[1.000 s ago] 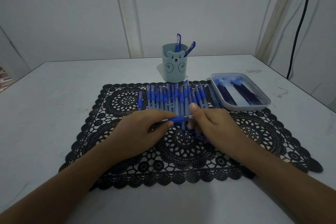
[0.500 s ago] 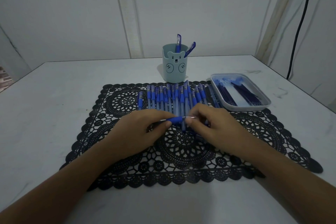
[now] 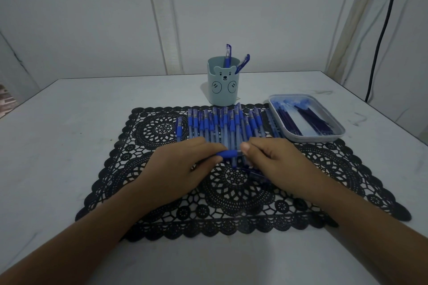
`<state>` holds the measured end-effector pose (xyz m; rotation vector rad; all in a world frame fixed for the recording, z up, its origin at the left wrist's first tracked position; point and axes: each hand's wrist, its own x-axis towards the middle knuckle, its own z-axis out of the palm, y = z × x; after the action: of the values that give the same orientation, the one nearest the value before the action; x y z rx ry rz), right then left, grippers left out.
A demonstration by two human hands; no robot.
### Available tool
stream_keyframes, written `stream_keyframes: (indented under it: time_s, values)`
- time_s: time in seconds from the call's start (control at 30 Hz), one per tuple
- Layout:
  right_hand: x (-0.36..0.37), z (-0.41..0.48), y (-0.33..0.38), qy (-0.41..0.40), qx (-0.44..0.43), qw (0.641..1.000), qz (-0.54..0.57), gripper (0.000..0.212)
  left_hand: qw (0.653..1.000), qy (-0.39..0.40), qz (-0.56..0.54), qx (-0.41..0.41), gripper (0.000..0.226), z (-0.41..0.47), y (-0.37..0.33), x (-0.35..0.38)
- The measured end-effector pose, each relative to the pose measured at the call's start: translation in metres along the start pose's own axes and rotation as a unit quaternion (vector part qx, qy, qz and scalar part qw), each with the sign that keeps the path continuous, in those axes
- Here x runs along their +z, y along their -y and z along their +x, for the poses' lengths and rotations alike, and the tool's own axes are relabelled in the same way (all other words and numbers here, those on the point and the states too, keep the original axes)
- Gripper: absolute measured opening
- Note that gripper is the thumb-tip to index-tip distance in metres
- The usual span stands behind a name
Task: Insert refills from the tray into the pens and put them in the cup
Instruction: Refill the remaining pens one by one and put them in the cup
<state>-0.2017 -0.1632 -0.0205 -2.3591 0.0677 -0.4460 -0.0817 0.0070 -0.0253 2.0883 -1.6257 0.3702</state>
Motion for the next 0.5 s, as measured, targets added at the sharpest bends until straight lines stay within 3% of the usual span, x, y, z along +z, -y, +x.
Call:
stream_keyframes:
  time_s: [0.13,0.23,0.37,0.5]
  values:
    - [-0.002,0.001,0.002,-0.001,0.017,1.000,0.000,0.037,1.000,-0.002,0.013,0.006,0.034,0.000,0.000,0.000]
    - [-0.012,0.001,0.004,0.008,0.035,0.997,-0.064,0.046,1.000,0.007,0.014,-0.015,0.036,0.000,0.003,0.000]
    - [-0.029,-0.001,-0.003,0.124,0.030,0.960,-0.249,0.034,0.999,0.004,-0.010,-0.047,0.042,0.000,0.010,0.002]
    - [-0.033,-0.003,-0.007,0.180,0.026,0.950,-0.252,0.025,0.999,0.007,-0.015,-0.050,0.042,0.001,0.013,0.002]
